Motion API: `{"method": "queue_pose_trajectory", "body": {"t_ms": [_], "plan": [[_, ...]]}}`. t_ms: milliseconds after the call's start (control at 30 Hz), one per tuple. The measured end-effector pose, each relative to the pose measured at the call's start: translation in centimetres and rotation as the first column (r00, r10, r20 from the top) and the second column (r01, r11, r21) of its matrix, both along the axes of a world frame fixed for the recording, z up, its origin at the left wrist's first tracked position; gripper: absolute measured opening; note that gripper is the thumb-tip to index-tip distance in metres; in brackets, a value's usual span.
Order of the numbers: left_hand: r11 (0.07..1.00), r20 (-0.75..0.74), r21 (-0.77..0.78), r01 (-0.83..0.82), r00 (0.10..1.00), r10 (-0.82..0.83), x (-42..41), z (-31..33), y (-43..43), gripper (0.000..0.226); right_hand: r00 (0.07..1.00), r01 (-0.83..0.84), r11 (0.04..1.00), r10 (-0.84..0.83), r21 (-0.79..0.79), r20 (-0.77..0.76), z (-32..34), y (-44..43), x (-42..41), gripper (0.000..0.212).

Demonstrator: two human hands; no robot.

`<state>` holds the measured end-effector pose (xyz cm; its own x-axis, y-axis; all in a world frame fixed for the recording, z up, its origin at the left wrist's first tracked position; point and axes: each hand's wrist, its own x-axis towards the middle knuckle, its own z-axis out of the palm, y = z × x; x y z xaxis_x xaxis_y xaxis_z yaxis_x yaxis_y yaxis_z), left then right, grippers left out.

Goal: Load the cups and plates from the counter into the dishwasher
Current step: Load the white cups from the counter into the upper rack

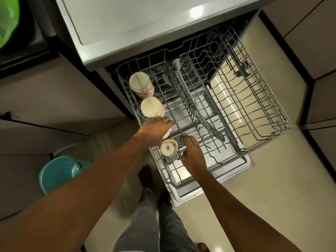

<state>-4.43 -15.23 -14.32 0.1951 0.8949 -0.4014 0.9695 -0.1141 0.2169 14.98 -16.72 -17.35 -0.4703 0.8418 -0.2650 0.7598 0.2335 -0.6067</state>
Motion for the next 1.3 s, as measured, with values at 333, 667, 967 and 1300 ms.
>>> {"method": "queue_pose_trajectory", "body": {"t_ms": [333, 667, 967, 1300], "plan": [[0.851, 0.302, 0.158, -0.501, 0.845, 0.441, 0.0, 6.5, -6.8, 0.048, 0.986, 0.117, 0.989, -0.105, 0.089, -0.126, 7.7, 1.8, -0.4, 0.043], [0.607, 0.464, 0.315, -0.729, 0.677, 0.572, -1.5, 14.0, -11.0, 0.043, 0.962, 0.056, 0.973, 0.008, 0.223, -0.275, 15.3, 1.5, -4.0, 0.031], [0.413, 0.56, 0.453, -0.79, 0.612, 0.558, -6.7, 19.6, -12.3, 0.04, 0.905, -0.04, 0.926, 0.193, 0.375, -0.38, 21.4, 1.7, -12.3, 0.032], [0.291, 0.619, 0.501, -0.815, 0.572, 0.538, -18.2, 23.2, -12.7, 0.04, 0.839, -0.022, 0.876, 0.278, 0.482, -0.468, 25.4, 2.0, -25.2, 0.037]]}}
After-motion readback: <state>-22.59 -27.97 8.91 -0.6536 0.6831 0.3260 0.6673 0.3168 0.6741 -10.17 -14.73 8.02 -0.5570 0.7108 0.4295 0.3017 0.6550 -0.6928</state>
